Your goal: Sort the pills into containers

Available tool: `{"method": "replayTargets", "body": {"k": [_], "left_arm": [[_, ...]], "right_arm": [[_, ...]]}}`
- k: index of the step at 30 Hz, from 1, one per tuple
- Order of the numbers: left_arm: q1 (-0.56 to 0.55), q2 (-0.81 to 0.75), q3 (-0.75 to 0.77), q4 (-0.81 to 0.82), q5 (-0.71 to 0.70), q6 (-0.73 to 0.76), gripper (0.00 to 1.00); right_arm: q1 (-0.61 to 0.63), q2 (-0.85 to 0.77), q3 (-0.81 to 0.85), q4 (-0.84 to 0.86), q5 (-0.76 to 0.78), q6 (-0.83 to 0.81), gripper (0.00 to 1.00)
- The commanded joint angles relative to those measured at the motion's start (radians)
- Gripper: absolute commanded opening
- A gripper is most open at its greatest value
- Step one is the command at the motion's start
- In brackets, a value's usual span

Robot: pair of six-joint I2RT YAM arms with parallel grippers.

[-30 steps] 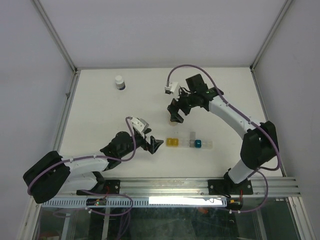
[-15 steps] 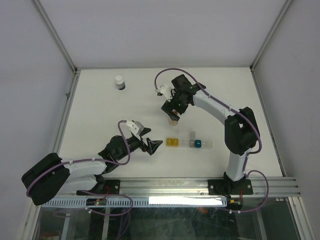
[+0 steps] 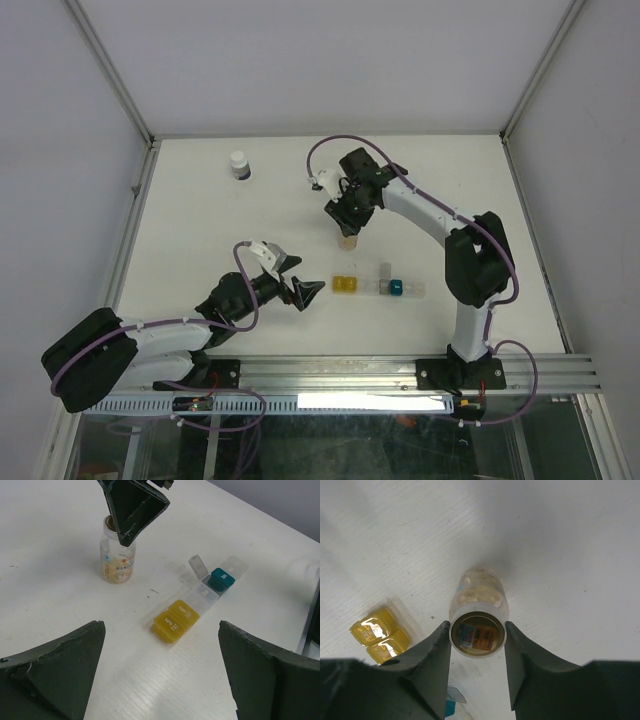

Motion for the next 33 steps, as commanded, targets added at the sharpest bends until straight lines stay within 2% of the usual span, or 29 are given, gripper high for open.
{"method": "replayTargets", "body": {"k": [1,5,7,9,14,18,21,26,33], "left_arm": [[0.005,-0.027,-0.008,0.069,0.047,-0.006,0.99],[0.005,-0.02,-0.013,0.123,0.121,0.053,0.99],[0.005,-0.007,-0.019,0.188,0.175,0.099,0.99],[0.004,0.01,-0.021,0.265,0.224,0.144,0.99],[-0.008,0.034,0.023,0.344,0.27,0.248,0.99],[-0.053,0.029,0.114,0.268,0.213,0.345,0.99],[-0.116,0.04,0.187,0.193,0.126,0.409,0.99],[-0.211,0.11,0.289,0.104,-0.008,0.512,0.99],[-0.241,0.214,0.426,-0.049,-0.168,0.563,0.99]], "right_arm": [[0.006,-0.008,0.052,-0.015,-0.021,0.009,0.34],[-0.001,-0.069,0.028,-0.02,-0.068,-0.001,0.16],[-0.015,-0.125,-0.006,-0.015,-0.143,-0.011,0.06],[-0.052,-0.189,-0.06,0.003,-0.249,-0.014,0.01],[-0.188,-0.371,-0.237,0.096,-0.548,0.012,0.0],[-0.309,-0.526,-0.385,0.185,-0.805,0.044,0.0],[-0.364,-0.608,-0.474,0.249,-0.935,0.08,0.0],[-0.406,-0.687,-0.575,0.352,-1.049,0.146,0.0],[-0.412,-0.714,-0.601,0.379,-1.076,0.162,0.0]]}}
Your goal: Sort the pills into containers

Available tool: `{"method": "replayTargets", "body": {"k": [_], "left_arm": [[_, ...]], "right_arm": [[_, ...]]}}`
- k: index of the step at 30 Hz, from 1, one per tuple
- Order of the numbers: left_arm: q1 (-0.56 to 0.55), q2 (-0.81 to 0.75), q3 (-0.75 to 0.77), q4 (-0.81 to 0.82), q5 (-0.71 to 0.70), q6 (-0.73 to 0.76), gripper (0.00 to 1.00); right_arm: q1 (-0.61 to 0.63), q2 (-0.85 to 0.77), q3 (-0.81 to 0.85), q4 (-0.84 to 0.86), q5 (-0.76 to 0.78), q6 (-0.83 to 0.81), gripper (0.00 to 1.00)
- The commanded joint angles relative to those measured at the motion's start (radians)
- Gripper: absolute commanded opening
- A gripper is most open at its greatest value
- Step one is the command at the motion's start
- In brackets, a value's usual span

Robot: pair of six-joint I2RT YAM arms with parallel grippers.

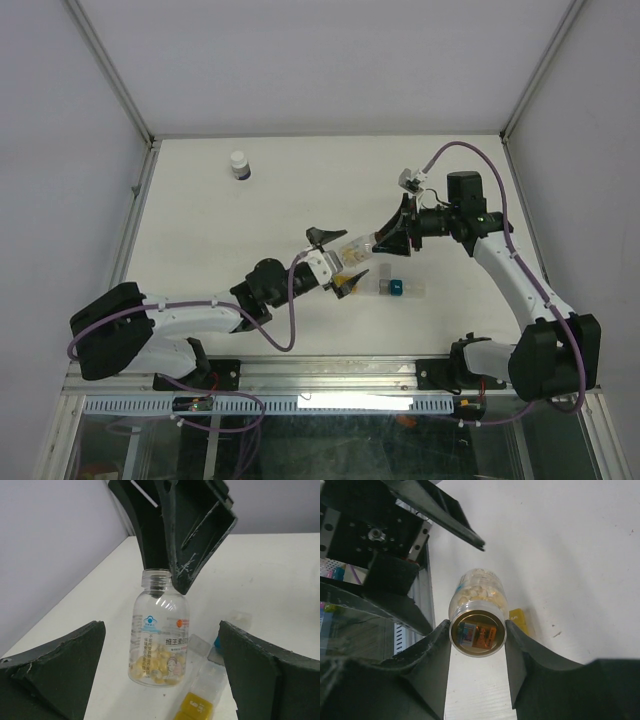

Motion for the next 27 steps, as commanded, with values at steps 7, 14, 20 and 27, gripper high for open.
{"method": "replayTargets", "body": {"k": [7,14,20,27], "left_arm": [[-0.017,0.078,0.162,-0.19,-0.172,0.085,0.99],[-0.017,0.096,0.212,-0.296,-0.106,0.091,0.8],[-0.016,0.096,0.232,-0.33,-0.057,0.093,0.57],[-0.001,0.079,0.258,-0.424,0.017,0.062,0.0]], "right_arm": [[-0.008,-0.048,0.004,0.079,-0.091,0.039,0.0],[-0.007,-0.046,0.004,0.076,-0.097,0.043,0.0],[-0.008,-0.044,0.001,0.074,-0.1,0.04,0.0],[-0.006,-0.018,0.046,-0.109,-0.08,-0.173,0.0]]}}
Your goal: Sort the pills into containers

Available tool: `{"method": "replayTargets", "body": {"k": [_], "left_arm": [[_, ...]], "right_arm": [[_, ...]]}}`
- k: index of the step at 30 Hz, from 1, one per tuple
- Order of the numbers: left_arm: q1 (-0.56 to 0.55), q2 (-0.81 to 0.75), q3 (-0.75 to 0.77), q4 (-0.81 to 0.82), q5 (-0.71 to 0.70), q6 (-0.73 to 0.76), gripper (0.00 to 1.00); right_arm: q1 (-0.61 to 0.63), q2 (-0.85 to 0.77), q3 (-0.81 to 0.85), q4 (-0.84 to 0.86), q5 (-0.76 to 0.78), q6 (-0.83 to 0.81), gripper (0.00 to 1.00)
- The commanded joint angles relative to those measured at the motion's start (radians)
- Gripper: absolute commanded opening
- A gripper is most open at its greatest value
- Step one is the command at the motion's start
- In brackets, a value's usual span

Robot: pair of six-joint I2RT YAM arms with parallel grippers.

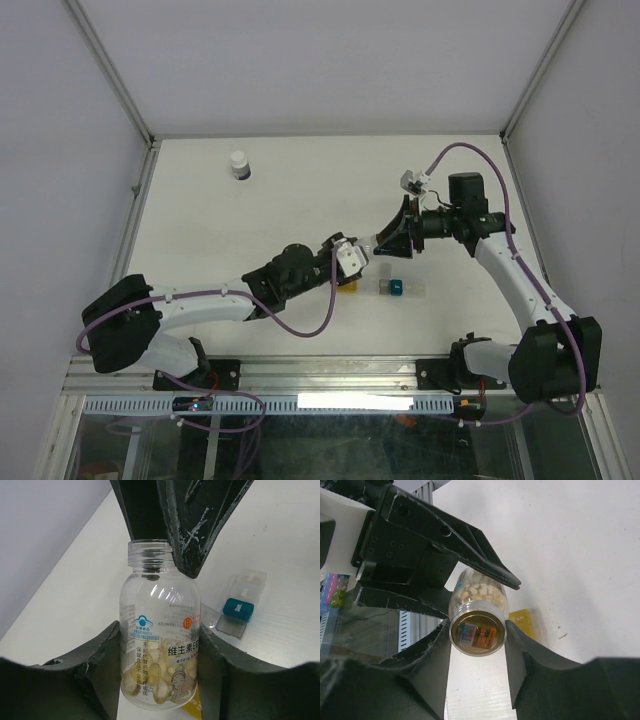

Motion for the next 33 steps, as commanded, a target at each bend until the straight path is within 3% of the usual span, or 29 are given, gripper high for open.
{"method": "replayTargets", "body": {"k": [1,7,10,14,16,17,19,21,22,24,29,33], "left_arm": [[0.015,-0.028,0.057,-0.081,0.144,-0.032,0.0],[0.133,-0.074,0.048,-0.169,0.518,-0.121,0.0],[0.186,-0.048,0.068,-0.209,0.685,-0.165,0.0],[0.2,0.01,0.107,-0.242,0.734,-0.193,0.0],[0.2,0.023,0.108,-0.238,0.73,-0.196,0.0],[0.2,0.023,0.105,-0.233,0.722,-0.197,0.0],[0.199,0.012,0.091,-0.217,0.692,-0.2,0.0],[0.2,-0.011,0.07,-0.2,0.656,-0.205,0.0],[0.199,-0.025,0.059,-0.191,0.635,-0.21,0.0],[0.199,-0.053,0.032,-0.171,0.598,-0.225,0.0],[0.174,-0.105,-0.022,-0.119,0.523,-0.249,0.0],[0.152,-0.108,-0.03,-0.106,0.49,-0.257,0.0]], "right_arm": [[-0.002,-0.004,0.054,-0.135,-0.026,-0.199,0.01],[0.027,-0.03,0.081,-0.39,0.042,-0.699,0.0],[0.052,-0.09,0.052,-0.4,0.121,-0.935,0.0],[0.084,-0.151,0.039,-0.329,0.181,-1.003,0.0],[0.084,-0.149,0.049,-0.301,0.163,-0.946,0.0],[0.084,-0.153,0.047,-0.271,0.15,-0.874,0.05],[0.084,-0.155,0.048,-0.255,0.132,-0.752,0.39],[0.08,-0.159,0.05,-0.27,0.123,-0.668,0.65],[0.075,-0.162,0.054,-0.277,0.121,-0.616,0.75],[0.057,-0.164,0.072,-0.299,0.106,-0.512,0.86],[0.014,-0.12,0.065,-0.184,0.034,-0.137,0.89],[0.017,-0.052,0.034,-0.107,0.013,0.045,0.82]]}}
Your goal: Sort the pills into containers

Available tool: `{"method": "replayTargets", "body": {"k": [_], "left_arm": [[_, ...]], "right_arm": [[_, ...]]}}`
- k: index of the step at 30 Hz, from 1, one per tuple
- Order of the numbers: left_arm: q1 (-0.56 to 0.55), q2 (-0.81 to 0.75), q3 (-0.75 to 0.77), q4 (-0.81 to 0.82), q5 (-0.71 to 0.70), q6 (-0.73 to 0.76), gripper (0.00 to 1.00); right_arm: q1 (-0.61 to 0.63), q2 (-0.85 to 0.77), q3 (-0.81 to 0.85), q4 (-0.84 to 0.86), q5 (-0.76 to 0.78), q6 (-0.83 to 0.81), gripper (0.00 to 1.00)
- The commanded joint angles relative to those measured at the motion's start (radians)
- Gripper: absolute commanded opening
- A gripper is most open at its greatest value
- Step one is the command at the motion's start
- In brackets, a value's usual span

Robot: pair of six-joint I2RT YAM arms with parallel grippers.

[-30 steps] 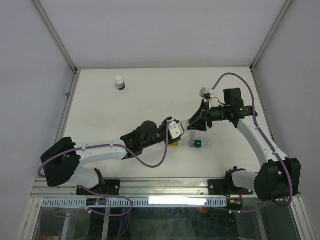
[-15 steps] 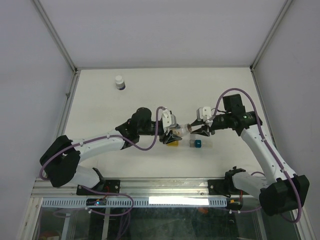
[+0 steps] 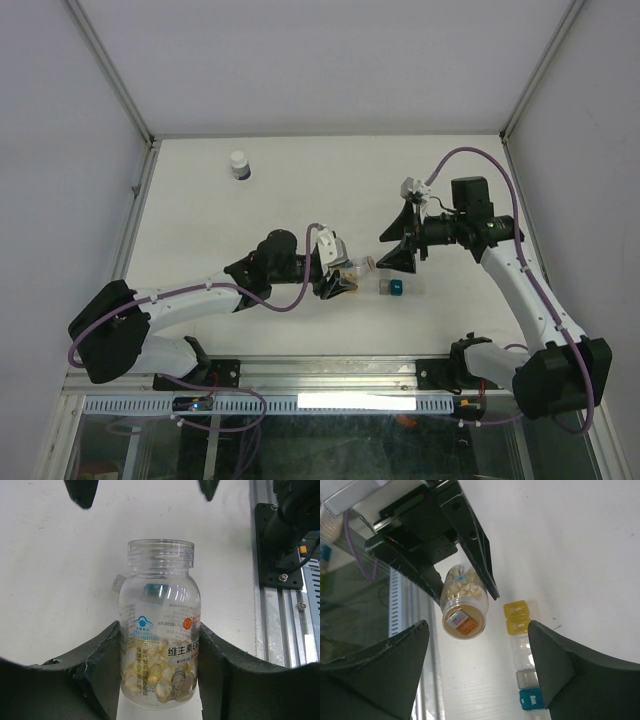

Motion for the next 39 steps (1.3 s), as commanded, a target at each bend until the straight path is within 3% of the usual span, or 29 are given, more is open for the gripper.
{"method": "replayTargets", "body": {"k": [1,13,21,24,26,28,33,36,39], "left_arm": [[-0.026,-0.041,0.001,0.092,-0.061,-0.03,0.0],[-0.033,-0.02,0.02,0.093,-0.102,-0.05,0.0],[-0.033,-0.016,0.024,0.092,-0.109,-0.059,0.0],[-0.033,-0.017,0.022,0.093,-0.113,-0.059,0.0],[-0.034,-0.015,0.024,0.093,-0.108,-0.062,0.0],[-0.033,-0.013,0.021,0.092,-0.093,-0.062,0.0],[-0.014,-0.004,0.012,0.09,0.042,-0.075,0.0],[0.019,0.018,0.027,0.084,0.182,-0.116,0.0],[0.06,0.055,0.049,0.082,0.327,-0.17,0.0]], "right_arm": [[0.004,0.064,-0.003,0.126,-0.065,0.294,0.81],[0.099,0.11,-0.028,0.143,0.027,0.328,0.7],[0.129,0.125,-0.015,0.118,0.063,0.317,0.57],[0.134,0.13,-0.009,0.109,0.07,0.304,0.43],[0.134,0.137,-0.003,0.095,0.055,0.276,0.25],[0.135,0.146,0.012,0.062,0.03,0.228,0.0],[0.165,0.141,0.08,-0.085,0.036,-0.019,0.0],[0.233,0.142,0.158,-0.217,0.153,-0.248,0.0],[0.273,0.09,0.149,-0.187,0.227,-0.386,0.0]]}}
